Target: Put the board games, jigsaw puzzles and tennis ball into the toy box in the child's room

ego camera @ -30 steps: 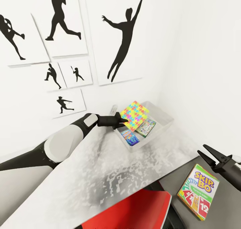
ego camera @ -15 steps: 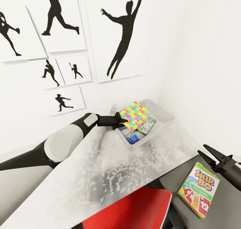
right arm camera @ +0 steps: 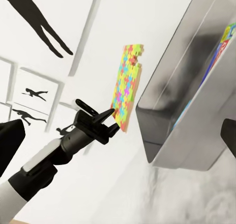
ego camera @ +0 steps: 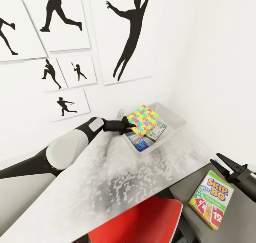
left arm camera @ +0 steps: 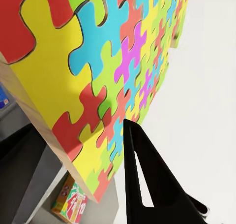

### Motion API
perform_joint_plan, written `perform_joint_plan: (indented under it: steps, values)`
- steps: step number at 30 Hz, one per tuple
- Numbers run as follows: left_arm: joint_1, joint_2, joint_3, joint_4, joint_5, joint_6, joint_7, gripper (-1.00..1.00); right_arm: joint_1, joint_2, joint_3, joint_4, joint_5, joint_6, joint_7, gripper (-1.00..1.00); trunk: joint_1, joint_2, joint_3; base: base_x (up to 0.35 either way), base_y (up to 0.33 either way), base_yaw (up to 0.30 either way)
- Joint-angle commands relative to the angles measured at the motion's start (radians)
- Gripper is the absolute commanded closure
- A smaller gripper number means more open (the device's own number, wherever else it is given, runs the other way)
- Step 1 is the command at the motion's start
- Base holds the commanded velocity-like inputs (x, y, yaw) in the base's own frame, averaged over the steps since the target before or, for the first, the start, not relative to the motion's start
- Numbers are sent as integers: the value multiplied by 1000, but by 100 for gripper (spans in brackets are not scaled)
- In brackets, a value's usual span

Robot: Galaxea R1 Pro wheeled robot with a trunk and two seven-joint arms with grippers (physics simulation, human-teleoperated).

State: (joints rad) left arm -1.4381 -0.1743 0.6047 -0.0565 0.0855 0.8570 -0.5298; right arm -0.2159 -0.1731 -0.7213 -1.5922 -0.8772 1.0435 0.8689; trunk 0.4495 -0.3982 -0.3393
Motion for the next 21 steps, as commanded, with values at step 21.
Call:
perform_joint_plan:
  steps: [21]
  values:
    - [-1, 0, -5, -2, 9, 2, 0, 100, 0, 0, -3, 0, 4, 4, 12, -100, 0, -2, -25, 0, 0, -13]
